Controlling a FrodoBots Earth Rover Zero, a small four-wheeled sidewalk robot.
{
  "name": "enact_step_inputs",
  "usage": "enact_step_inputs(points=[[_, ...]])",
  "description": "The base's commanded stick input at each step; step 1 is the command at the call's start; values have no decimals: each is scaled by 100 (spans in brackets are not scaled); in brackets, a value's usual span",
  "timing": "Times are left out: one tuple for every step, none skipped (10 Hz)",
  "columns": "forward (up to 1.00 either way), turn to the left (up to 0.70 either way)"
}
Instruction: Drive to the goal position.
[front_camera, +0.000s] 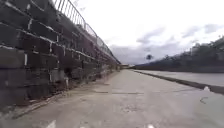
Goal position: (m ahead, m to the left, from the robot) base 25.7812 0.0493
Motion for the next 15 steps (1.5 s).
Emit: enact_step_inputs(points=[[100,-4],[100,0],[100,0],[100,0],[100,0],[100,0],[100,0],[100,0],[100,0],[100,0],[100,0],[100,-2],[100,-12],[100,-23],[100,0]])
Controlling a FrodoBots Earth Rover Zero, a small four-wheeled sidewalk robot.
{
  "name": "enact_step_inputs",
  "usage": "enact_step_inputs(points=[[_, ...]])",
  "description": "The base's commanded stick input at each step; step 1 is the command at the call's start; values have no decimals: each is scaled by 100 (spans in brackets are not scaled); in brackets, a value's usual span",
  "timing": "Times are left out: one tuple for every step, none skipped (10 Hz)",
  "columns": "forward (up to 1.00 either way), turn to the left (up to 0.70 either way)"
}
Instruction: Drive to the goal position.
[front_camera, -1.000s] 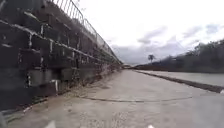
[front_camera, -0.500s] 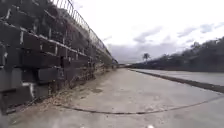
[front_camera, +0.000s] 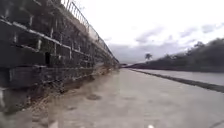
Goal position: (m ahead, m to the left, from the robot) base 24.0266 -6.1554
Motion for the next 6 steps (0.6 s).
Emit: enact_step_inputs(points=[[100,0],[100,0],[100,0],[100,0],[100,0],[100,0]])
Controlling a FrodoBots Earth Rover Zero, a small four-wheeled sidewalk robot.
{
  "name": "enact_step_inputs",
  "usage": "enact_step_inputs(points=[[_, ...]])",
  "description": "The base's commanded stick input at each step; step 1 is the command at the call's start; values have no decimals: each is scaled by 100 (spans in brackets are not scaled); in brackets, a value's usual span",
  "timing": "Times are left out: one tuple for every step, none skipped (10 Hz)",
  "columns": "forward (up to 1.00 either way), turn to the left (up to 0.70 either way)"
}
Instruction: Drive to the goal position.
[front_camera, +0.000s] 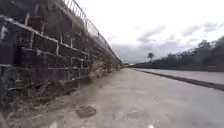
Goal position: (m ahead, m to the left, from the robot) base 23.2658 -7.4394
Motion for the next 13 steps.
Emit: enact_step_inputs(points=[[100,0],[100,0],[100,0],[100,0],[100,0],[100,0],[100,-7],[100,-17],[100,-27],[100,-27],[100,-27],[100,-27],[100,-27]])
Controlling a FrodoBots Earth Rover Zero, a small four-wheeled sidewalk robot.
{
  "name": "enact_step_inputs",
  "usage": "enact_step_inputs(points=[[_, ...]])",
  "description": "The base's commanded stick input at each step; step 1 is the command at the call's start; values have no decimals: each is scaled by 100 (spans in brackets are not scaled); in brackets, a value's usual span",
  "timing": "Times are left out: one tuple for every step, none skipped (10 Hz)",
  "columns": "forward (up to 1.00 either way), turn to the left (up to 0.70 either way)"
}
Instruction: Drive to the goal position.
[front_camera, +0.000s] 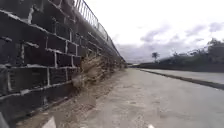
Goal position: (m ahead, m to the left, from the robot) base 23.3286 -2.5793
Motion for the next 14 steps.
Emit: enact_step_inputs(points=[[100,-27],[100,-27],[100,-27],[100,-27],[100,-27],[100,-27],[100,-27],[100,-27],[100,-27],[100,-27],[100,-27],[100,0],[100,0],[100,0]])
